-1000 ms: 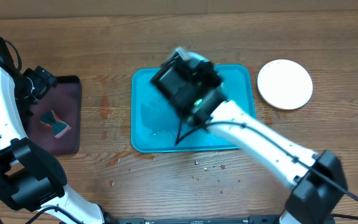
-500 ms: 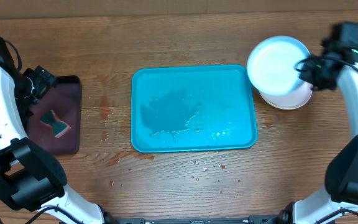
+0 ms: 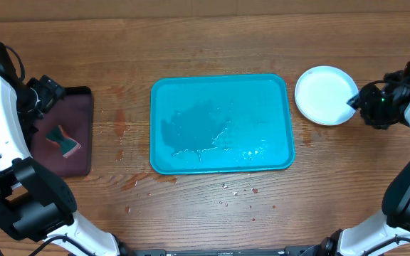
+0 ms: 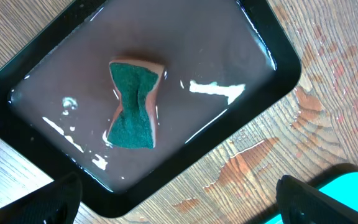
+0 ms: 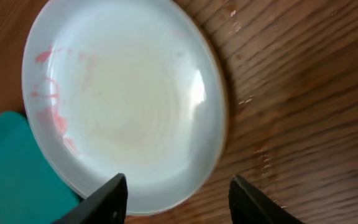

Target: Clean dirty plates on tray and stack at the side

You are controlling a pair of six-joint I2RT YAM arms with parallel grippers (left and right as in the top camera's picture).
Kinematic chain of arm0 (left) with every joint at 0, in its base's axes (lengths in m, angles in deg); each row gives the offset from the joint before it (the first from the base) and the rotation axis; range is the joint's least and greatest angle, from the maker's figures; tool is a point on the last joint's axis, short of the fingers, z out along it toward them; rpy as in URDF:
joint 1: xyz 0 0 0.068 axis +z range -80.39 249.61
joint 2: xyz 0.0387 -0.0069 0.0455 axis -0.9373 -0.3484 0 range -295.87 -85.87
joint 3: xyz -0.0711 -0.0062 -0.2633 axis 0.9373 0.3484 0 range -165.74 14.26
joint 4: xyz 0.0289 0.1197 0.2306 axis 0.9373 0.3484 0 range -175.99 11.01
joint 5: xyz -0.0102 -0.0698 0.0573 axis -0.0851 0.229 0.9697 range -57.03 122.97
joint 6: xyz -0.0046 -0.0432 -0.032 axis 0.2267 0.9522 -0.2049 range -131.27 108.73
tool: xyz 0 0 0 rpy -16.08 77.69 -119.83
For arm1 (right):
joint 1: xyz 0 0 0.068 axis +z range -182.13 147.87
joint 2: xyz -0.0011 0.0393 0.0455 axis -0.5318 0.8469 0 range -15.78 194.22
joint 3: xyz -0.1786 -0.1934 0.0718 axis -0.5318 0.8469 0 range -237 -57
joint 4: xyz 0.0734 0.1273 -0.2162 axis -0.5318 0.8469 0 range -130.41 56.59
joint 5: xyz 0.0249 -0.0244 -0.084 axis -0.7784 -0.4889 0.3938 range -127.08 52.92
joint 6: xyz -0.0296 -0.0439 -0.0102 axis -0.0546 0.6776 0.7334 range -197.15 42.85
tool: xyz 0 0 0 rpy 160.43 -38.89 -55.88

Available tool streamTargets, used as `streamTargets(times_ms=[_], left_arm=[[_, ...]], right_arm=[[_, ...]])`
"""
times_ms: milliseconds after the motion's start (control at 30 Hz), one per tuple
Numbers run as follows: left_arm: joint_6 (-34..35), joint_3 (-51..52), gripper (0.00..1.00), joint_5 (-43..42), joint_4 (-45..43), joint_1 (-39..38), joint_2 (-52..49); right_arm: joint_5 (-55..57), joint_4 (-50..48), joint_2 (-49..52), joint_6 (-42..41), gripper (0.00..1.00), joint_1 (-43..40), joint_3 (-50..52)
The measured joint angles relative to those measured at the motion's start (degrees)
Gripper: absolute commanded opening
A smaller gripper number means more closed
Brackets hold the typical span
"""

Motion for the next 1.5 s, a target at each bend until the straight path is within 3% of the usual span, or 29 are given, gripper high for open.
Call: streamTargets(times_ms=[33,67,200,533,733,1267,1367,1500], left_arm=[[0.00,0.00,1.00,0.02,0.00,0.00,0.00],[0.00,0.00,1.00,0.00,0.00,0.00,0.00],[0.00,0.00,1.00,0.00,0.02,0.00,0.00],[0.00,0.00,1.00,0.00,0.00,0.00,0.00],[0.00,0.00,1.00,0.00,0.00,0.00,0.00],[0.00,0.00,1.00,0.00,0.00,0.00,0.00],[0.00,0.00,1.00,0.02,-0.02,0.00,0.00],[0.00,0.00,1.00,-0.15,0.02,0.00,0.00]], right_arm=[[-1.70,0.74,0.00,0.15,0.98,0.09,0.00],[-3.45,1.70,-0.02,0.15,1.00,0.22,0.00],[-7.87,6.05,-2.40,0.57,1.00,0.28,0.00],[-11.43,31.56,-36.28,11.69,1.00,6.21,-0.59],[-11.61,38.66,-44.37,12.50,1.00,7.37,-0.63],[-10.12,36.85,-45.62,12.50,1.00,8.81,-0.22],[-10.19,29.77,-46.99,12.48,1.00,12.68,3.26],[-10.23,12.90,-54.86,12.50,1.00,20.76,15.10]])
